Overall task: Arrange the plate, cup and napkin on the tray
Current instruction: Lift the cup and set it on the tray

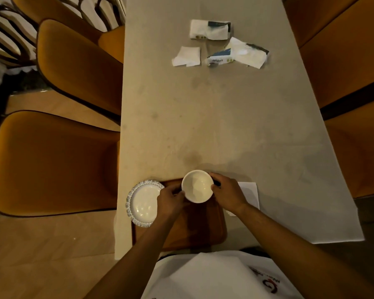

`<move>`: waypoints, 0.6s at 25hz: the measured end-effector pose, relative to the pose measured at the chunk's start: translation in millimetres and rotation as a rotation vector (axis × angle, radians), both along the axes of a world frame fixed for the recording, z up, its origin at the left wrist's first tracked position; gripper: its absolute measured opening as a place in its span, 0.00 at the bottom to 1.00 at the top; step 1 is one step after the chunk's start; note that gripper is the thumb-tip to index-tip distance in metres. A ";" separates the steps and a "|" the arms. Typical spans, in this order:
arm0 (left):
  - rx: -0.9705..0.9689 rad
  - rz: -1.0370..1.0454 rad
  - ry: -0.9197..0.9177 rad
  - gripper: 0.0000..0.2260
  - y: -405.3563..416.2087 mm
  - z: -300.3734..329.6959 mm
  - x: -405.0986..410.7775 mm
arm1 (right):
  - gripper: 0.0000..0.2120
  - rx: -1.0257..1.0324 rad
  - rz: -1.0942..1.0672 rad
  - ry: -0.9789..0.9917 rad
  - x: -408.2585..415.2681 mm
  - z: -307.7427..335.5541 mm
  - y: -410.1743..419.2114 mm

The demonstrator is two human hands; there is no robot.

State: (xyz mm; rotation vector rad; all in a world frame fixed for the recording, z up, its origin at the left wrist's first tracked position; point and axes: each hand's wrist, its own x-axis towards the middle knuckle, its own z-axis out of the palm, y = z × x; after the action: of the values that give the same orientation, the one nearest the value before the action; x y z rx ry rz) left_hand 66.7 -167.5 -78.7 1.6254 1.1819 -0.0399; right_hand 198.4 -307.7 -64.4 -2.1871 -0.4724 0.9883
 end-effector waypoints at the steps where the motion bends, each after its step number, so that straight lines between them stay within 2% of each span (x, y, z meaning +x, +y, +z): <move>1: 0.000 -0.003 0.003 0.13 0.3 -0.9 0.4 | 0.22 0.002 -0.002 0.008 1.0 -0.1 0.9; 15: 0.000 -0.035 0.036 0.14 4.3 -3.1 -1.7 | 0.22 0.001 -0.027 0.033 -0.4 0.6 1.2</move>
State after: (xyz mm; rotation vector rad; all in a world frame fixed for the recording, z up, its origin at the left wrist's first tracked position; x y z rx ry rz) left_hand 65.1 -163.3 -81.9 1.6513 1.1807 -0.0919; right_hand 198.0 -306.5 -63.8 -2.1673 -0.4267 1.0078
